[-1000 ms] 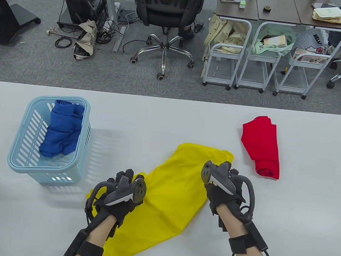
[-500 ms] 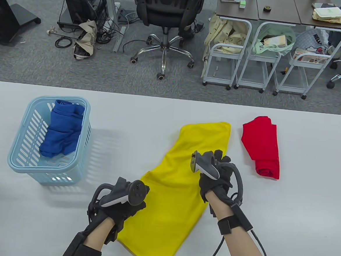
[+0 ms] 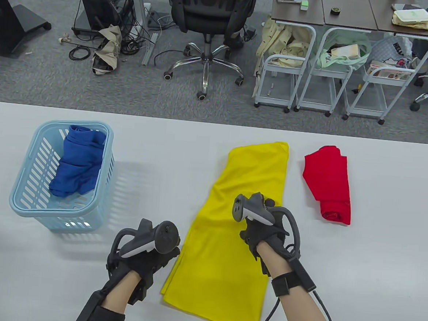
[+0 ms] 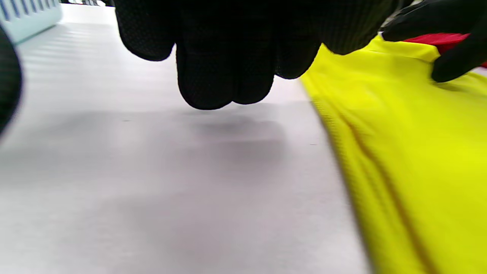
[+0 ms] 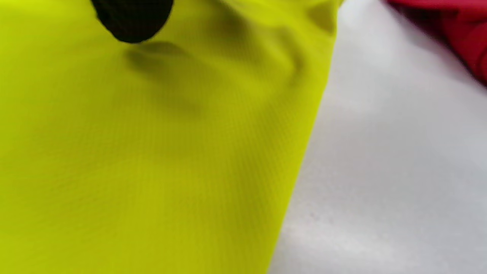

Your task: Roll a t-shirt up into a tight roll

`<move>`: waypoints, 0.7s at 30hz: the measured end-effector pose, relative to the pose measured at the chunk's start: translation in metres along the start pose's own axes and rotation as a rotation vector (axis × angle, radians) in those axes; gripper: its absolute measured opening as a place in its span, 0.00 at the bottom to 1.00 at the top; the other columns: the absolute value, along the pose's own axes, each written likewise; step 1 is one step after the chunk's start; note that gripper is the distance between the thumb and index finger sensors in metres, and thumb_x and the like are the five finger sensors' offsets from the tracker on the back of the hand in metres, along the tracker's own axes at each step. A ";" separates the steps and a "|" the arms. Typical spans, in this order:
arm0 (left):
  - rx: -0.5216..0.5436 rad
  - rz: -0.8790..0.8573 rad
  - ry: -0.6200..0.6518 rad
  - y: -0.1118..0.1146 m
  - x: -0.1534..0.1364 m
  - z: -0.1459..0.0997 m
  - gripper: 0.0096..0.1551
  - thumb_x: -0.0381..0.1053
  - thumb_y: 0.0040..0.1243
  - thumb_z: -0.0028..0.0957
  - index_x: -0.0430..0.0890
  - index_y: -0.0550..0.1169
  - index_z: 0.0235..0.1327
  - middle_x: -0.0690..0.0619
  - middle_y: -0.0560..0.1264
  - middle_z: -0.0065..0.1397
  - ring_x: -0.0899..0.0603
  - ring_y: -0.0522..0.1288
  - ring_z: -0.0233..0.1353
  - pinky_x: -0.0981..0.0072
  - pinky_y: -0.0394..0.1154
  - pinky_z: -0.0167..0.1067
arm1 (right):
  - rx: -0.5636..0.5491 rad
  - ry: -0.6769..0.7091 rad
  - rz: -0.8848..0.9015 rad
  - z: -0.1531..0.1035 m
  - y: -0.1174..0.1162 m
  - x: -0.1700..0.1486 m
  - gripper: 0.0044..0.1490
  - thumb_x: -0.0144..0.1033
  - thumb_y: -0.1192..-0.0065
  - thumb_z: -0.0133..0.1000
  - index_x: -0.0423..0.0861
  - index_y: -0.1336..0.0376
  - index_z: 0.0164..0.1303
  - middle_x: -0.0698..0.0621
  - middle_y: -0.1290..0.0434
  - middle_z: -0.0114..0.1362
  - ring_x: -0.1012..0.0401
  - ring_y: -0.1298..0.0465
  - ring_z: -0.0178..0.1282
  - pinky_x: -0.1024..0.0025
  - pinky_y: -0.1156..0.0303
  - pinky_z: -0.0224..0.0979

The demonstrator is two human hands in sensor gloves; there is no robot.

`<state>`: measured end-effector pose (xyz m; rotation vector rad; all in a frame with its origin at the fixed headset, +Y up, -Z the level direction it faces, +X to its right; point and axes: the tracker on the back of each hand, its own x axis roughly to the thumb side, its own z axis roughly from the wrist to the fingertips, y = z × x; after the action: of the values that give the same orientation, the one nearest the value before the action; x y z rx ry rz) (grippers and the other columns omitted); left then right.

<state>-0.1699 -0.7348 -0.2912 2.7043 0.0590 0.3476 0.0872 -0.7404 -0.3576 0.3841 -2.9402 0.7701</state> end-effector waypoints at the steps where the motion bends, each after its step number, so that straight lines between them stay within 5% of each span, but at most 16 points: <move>1: -0.004 -0.002 -0.012 0.001 -0.002 0.001 0.30 0.61 0.49 0.62 0.54 0.74 0.75 0.49 0.78 0.76 0.41 0.80 0.71 0.41 0.69 0.73 | -0.003 0.025 0.009 -0.005 0.000 0.005 0.55 0.52 0.42 0.59 0.54 0.70 0.84 0.42 0.74 0.85 0.40 0.66 0.87 0.38 0.58 0.81; 9: -0.020 0.026 -0.131 0.002 -0.020 0.002 0.35 0.63 0.48 0.61 0.55 0.66 0.82 0.43 0.64 0.87 0.35 0.69 0.81 0.37 0.64 0.75 | -0.039 0.399 0.064 -0.049 -0.006 0.083 0.45 0.48 0.38 0.58 0.56 0.56 0.82 0.42 0.59 0.86 0.45 0.47 0.83 0.46 0.48 0.79; 15: 0.001 -0.026 -0.201 -0.004 -0.039 -0.002 0.36 0.62 0.48 0.61 0.55 0.64 0.84 0.41 0.61 0.89 0.33 0.66 0.82 0.36 0.63 0.75 | -0.033 0.427 0.011 -0.045 -0.018 0.109 0.42 0.46 0.40 0.60 0.57 0.57 0.79 0.43 0.59 0.84 0.46 0.48 0.79 0.47 0.50 0.79; 21: -0.012 -0.055 -0.225 -0.003 -0.048 -0.002 0.36 0.62 0.48 0.62 0.54 0.64 0.84 0.40 0.60 0.89 0.33 0.66 0.82 0.36 0.62 0.75 | -0.085 0.451 -0.007 -0.054 -0.018 0.107 0.24 0.40 0.42 0.61 0.56 0.42 0.68 0.46 0.46 0.80 0.48 0.40 0.76 0.47 0.45 0.77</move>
<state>-0.2167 -0.7358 -0.3020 2.7055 0.0662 0.0267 -0.0104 -0.7524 -0.2870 0.1834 -2.5348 0.6294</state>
